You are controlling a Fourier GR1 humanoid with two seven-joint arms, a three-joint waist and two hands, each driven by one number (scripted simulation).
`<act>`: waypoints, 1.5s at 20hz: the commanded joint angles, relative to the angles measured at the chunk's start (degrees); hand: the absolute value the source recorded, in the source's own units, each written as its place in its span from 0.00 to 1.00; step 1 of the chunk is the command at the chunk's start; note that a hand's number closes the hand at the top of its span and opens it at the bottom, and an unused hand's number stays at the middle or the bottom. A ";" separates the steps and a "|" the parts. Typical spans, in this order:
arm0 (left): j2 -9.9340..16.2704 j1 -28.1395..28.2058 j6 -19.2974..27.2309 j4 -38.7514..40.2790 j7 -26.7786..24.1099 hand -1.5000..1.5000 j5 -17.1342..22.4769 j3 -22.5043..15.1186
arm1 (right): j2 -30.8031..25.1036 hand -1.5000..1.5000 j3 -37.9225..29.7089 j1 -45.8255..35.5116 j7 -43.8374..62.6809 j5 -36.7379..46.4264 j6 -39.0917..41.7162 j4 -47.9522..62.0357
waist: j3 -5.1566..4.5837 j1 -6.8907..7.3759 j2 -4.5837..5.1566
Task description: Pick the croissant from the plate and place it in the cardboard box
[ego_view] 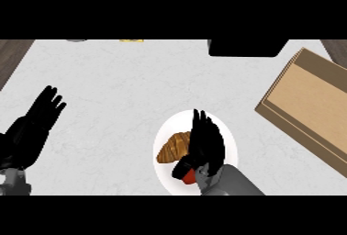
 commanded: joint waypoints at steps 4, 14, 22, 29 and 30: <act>0.73 -0.24 -0.52 -0.27 1.71 0.50 0.95 1.39 | 1.06 0.00 0.91 -2.03 13.86 -2.37 -0.16 1.85 | -0.01 -0.55 -0.10; -0.44 -1.67 0.08 -0.27 1.40 0.50 -0.32 1.09 | 1.06 0.00 1.68 -6.25 13.86 -8.08 -3.06 8.76 | 0.05 -0.12 0.26; -1.62 0.07 -0.88 0.65 -0.76 0.50 -2.14 -0.05 | 1.06 0.00 5.64 -4.43 13.86 -7.94 -8.01 10.71 | 0.07 -0.06 0.20; -1.73 1.57 -0.78 -2.73 0.66 0.50 -1.89 0.51 | 1.06 1.00 7.44 -8.12 13.85 -7.07 -9.09 12.03 | 0.10 0.26 0.17; -1.79 0.65 -0.78 -1.68 1.14 0.50 -1.32 1.10 | 1.06 1.00 7.93 -9.78 13.85 -7.55 -10.13 12.05 | 0.09 0.25 0.21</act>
